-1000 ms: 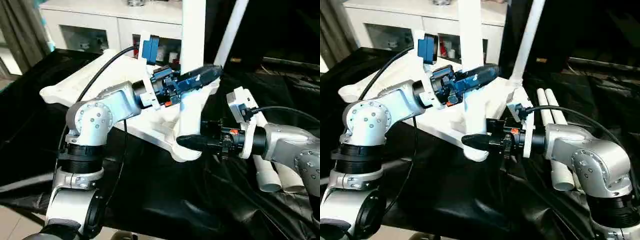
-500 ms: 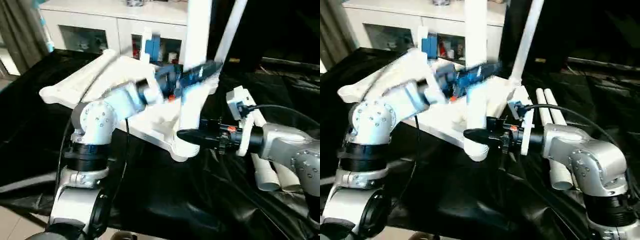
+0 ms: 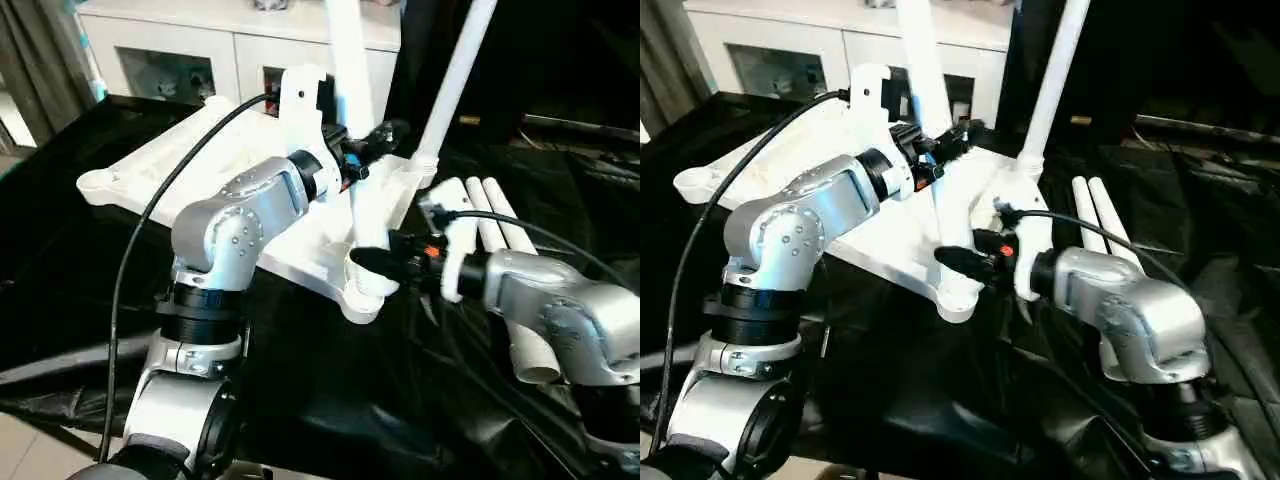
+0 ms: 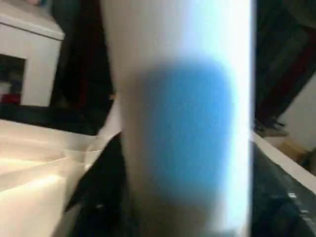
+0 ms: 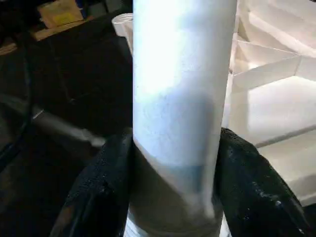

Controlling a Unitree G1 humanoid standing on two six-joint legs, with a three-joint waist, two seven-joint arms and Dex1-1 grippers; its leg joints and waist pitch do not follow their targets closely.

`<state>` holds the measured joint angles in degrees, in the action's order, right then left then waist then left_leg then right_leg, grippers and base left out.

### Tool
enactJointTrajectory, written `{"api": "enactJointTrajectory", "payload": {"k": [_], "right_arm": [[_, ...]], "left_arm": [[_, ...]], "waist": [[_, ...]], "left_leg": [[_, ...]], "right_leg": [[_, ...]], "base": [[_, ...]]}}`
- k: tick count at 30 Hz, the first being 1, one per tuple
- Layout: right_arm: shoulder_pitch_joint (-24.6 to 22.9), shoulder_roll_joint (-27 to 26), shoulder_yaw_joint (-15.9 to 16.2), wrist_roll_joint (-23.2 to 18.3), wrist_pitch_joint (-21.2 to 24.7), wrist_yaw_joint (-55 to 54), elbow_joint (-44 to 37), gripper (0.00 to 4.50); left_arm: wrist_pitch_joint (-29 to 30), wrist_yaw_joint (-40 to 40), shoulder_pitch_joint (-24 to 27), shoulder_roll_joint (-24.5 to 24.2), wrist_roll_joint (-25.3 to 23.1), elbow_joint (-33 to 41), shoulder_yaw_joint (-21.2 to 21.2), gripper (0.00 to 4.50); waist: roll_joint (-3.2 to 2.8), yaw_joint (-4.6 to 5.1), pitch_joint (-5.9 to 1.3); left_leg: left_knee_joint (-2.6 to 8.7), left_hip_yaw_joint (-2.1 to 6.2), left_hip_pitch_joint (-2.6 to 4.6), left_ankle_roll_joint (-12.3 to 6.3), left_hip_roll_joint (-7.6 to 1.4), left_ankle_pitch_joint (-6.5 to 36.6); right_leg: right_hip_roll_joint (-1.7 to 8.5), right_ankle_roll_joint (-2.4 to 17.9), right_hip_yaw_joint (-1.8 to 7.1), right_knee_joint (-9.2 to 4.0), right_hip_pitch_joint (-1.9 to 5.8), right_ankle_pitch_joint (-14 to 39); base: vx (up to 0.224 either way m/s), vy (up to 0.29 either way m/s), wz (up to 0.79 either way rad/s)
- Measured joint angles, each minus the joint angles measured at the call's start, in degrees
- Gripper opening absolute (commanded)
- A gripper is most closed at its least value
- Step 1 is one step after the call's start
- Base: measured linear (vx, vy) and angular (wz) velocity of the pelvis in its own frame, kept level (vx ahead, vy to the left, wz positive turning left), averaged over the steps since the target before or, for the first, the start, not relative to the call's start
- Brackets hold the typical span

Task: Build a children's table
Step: Pick table leg

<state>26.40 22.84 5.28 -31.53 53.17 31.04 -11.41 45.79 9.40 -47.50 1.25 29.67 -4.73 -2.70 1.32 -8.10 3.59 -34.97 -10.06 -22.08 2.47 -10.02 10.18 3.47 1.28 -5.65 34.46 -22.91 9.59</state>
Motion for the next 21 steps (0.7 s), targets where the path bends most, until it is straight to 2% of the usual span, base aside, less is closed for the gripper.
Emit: {"api": "enactJointTrajectory", "payload": {"k": [2,4,11,12,13,15,18,19,21], "right_arm": [[0.6,-0.36,0.06,0.43,-0.38,-0.57,0.33,2.01],[0.6,-0.56,0.09,0.9,-0.87,-0.82,0.39,2.0],[0.65,-1.64,0.06,2.34,-2.04,-1.33,0.54,1.99],[0.74,-1.99,-0.08,2.29,-2.26,-1.17,0.84,2.55],[0.82,-2.07,-0.2,2.08,-2.24,-1.03,0.95,2.69],[1.17,-2.12,-1.15,0.77,-2.18,-0.24,1.05,2.71],[2.48,-1.38,-1.63,-0.17,-2.39,1.95,1.05,3.08],[2.62,-1.1,-1.63,-0.21,-2.74,2.66,1.04,3.08],[2.61,1.74,-1.45,-0.79,-3.6,6.97,1.08,3.24]], "left_arm": [[-0.01,-0.87,0.0,0.45,-0.24,-0.02,-0.06,2.23],[-0.18,-1.11,-0.01,1.19,-0.15,-0.01,-0.35,1.97],[-1.07,-0.64,0.0,1.67,-0.05,0.0,-1.02,1.86],[-1.27,0.3,0.0,1.4,-0.06,0.03,-1.01,1.85],[-1.4,1.16,0.01,1.1,-0.04,0.04,-0.94,1.85],[-1.93,4.48,0.08,0.05,0.7,0.09,-0.83,1.85],[-2.51,9.31,0.11,-1.38,1.67,1.07,1.17,1.84],[-2.82,10.37,0.1,-1.65,1.76,1.28,1.64,1.84],[-3.23,13.29,0.1,-2.55,2.25,1.28,2.6,1.84]], "waist": [[0.02,-0.03,0.0],[0.05,-0.01,0.01],[0.09,0.05,0.03],[0.09,0.08,0.03],[0.09,0.08,0.03],[0.09,0.04,0.03],[0.1,-0.03,0.03],[0.11,-0.12,0.02],[0.11,-0.23,0.02]], "left_leg": [[0.0,0.0,0.0,0.0,0.0,0.0],[0.0,0.0,0.0,0.0,0.0,0.0],[0.0,0.0,0.02,0.0,0.0,0.0],[0.0,0.0,0.03,0.0,0.0,0.0],[0.0,0.0,0.02,0.0,0.0,0.0],[0.0,0.0,0.02,0.0,0.0,0.0],[0.0,0.0,0.01,0.0,0.0,0.0],[0.0,0.0,0.01,0.0,0.0,0.0],[0.0,-0.01,-0.02,-0.01,0.01,0.01]], "right_leg": [[0.0,0.0,0.0,0.0,0.01,0.0],[0.0,0.0,0.0,-0.01,0.01,0.0],[0.0,0.0,0.0,0.0,0.01,0.0],[0.0,0.0,0.0,0.0,0.01,0.0],[0.0,0.0,0.0,0.0,0.01,0.0],[0.0,0.0,0.0,0.0,0.0,0.0],[0.0,0.0,0.0,-0.01,0.01,0.0],[0.0,0.0,0.0,-0.01,0.02,0.0],[0.02,0.0,0.01,-0.01,0.03,0.0]], "base": [[0.0,0.0,0.0],[0.0,0.0,0.0],[0.0,0.0,0.0],[0.0,0.0,0.0],[0.0,0.0,0.0],[0.0,0.0,0.0],[0.0,0.0,0.0],[0.0,0.0,0.0],[0.0,0.0,0.0]]}}
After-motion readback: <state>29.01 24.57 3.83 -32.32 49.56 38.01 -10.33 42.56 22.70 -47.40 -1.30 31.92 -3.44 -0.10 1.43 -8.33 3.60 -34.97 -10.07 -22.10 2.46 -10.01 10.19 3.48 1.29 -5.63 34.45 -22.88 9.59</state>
